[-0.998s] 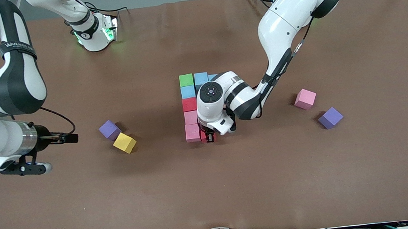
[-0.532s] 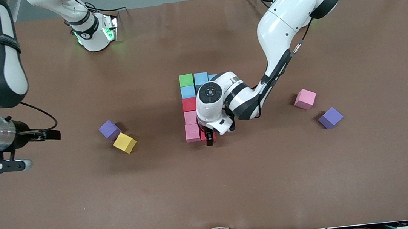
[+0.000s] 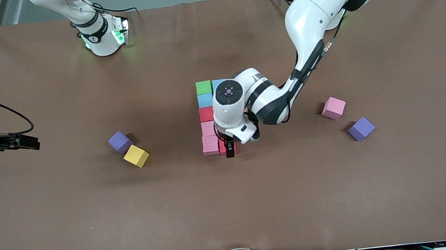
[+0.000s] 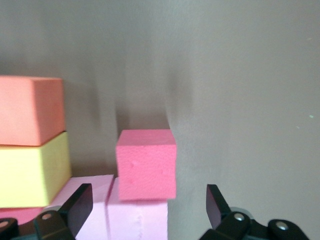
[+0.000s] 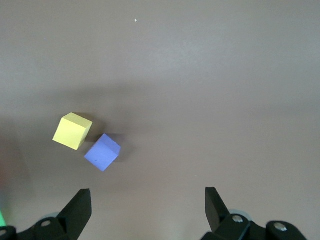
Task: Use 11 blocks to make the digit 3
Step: 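Lower the pink-red cube by the pink cubes while the right gripper withdraws, then move the left gripper to the purple cube and grasp it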
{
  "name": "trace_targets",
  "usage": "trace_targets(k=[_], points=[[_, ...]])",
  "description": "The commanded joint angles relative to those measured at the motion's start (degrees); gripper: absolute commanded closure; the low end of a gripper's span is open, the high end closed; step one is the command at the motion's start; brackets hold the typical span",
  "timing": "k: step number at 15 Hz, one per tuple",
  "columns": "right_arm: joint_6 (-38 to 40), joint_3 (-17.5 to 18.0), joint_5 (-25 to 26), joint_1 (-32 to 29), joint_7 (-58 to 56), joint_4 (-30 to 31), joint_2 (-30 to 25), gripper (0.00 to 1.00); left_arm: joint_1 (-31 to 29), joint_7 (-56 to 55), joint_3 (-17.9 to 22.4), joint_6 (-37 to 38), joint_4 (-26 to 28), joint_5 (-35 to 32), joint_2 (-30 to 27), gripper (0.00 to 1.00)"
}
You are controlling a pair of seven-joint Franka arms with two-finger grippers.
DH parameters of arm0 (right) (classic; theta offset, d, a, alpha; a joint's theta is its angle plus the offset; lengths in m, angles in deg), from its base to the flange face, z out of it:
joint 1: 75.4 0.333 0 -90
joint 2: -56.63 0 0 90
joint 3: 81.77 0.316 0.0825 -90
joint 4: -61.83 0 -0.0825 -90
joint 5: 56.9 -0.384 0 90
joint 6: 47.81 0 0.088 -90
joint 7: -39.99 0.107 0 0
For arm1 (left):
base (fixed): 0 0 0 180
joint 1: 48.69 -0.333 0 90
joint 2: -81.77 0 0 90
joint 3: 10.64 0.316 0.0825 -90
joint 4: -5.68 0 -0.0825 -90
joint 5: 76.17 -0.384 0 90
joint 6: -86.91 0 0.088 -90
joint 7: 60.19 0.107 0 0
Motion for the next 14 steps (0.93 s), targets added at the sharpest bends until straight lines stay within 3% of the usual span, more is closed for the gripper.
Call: trace_targets(k=[1, 5, 8, 12, 14], points=[[-0.2, 1.1, 1.8, -0.9, -1.4, -1.0, -1.0, 0.00, -4.5, 7.7, 0.0, 0.6, 11.5, 5.4, -10.8, 0.00], [0.3, 1.2, 1.5, -1.0, -1.3, -2.4, -1.1, 0.00, -13.7, 21.0, 0.0, 0.7, 25.5, 6.4, -22.4, 0.00], [1.9, 1.2, 1.2, -1.1, -1.3, -4.6, -1.2, 0.00, -23.2, 37.8, -1.0, 0.6, 35.9, 6.4, -30.1, 0.00], [4.9, 1.5, 0.8, -0.7, -0.9, -4.8, -1.2, 0.00, -38.1, 60.1, -5.6, -1.8, 44.8, 6.2, -35.1, 0.00], [7.6, 1.6, 0.4, -0.7, -0.6, -4.8, -1.6, 0.00, -43.2, 68.2, -5.8, -8.2, 49.5, 6.0, -35.9, 0.00]])
